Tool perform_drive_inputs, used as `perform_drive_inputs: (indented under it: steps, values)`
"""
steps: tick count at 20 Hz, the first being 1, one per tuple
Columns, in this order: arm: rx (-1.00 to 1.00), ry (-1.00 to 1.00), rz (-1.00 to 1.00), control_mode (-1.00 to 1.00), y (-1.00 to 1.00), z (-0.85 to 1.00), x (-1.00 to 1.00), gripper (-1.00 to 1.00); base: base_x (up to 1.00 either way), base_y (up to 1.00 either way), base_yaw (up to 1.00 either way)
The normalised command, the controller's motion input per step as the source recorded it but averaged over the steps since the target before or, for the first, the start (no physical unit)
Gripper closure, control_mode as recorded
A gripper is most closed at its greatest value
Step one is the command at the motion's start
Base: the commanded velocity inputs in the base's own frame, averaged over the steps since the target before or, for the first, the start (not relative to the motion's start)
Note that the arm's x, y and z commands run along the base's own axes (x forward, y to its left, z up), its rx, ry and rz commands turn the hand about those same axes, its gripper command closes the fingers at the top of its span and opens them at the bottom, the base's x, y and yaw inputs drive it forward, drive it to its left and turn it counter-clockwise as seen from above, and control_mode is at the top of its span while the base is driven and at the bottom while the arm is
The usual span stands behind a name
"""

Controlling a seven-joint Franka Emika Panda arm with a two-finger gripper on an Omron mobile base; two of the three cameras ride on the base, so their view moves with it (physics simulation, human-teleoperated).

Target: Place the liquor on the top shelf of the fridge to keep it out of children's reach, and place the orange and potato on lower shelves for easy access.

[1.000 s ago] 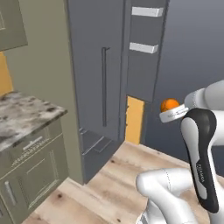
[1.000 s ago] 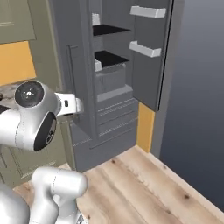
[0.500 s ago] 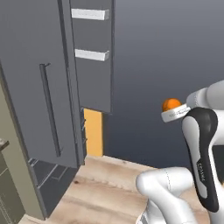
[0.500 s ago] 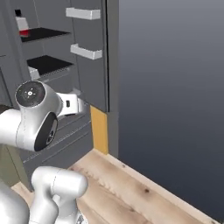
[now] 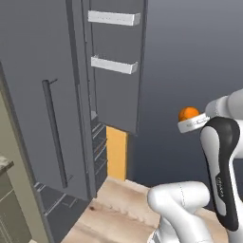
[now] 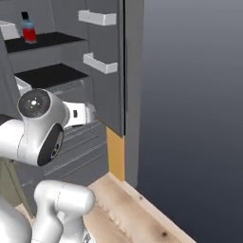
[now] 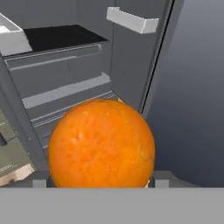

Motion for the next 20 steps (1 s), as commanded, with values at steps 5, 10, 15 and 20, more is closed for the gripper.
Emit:
perform_drive_inputs:
  steps: [5, 10, 15, 20]
  values:
    - [0.00, 0.00, 0.00, 1.00, 0.00, 0.00, 0.00, 1.00, 0.87, -0.10, 0.52]
    - [0.00, 0.00, 0.00, 1.00, 0.00, 0.00, 0.00, 1.00, 0.75, -0.24, 0.50]
    - [0.00, 0.00, 0.00, 1.00, 0.00, 0.00, 0.00, 1.00, 0.60, -0.30, 0.46]
    - [0.00, 0.00, 0.00, 1.00, 0.00, 0.00, 0.00, 1.00, 0.51, -0.11, 0.44]
